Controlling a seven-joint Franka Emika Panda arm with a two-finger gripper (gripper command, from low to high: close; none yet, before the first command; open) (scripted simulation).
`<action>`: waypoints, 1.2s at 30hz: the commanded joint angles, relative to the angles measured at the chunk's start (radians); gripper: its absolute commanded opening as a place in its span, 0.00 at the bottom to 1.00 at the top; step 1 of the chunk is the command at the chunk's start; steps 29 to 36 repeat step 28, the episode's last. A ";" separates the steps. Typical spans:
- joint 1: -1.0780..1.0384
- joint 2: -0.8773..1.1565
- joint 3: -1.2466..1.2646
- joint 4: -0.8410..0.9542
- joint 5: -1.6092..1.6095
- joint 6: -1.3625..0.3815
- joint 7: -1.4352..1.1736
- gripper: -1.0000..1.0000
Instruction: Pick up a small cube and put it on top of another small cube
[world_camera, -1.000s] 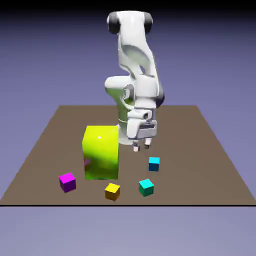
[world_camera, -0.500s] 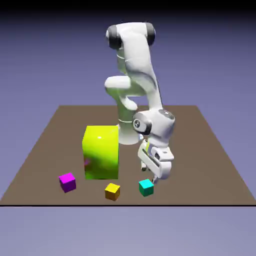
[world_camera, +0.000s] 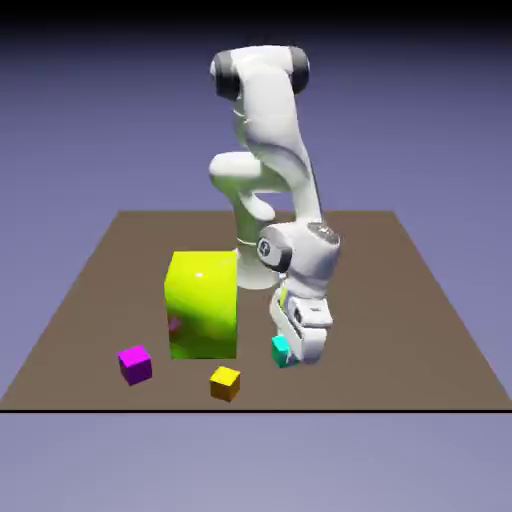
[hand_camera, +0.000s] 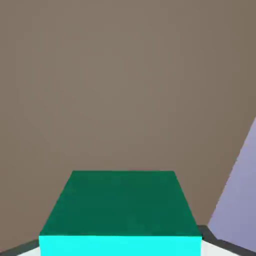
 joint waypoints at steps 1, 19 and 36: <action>0.005 0.006 -0.036 0.016 0.038 -0.021 0.033 0.00; 0.100 0.108 -0.689 0.294 0.733 -0.406 0.612 0.00; 0.064 0.193 -0.647 0.268 0.801 -0.307 0.579 1.00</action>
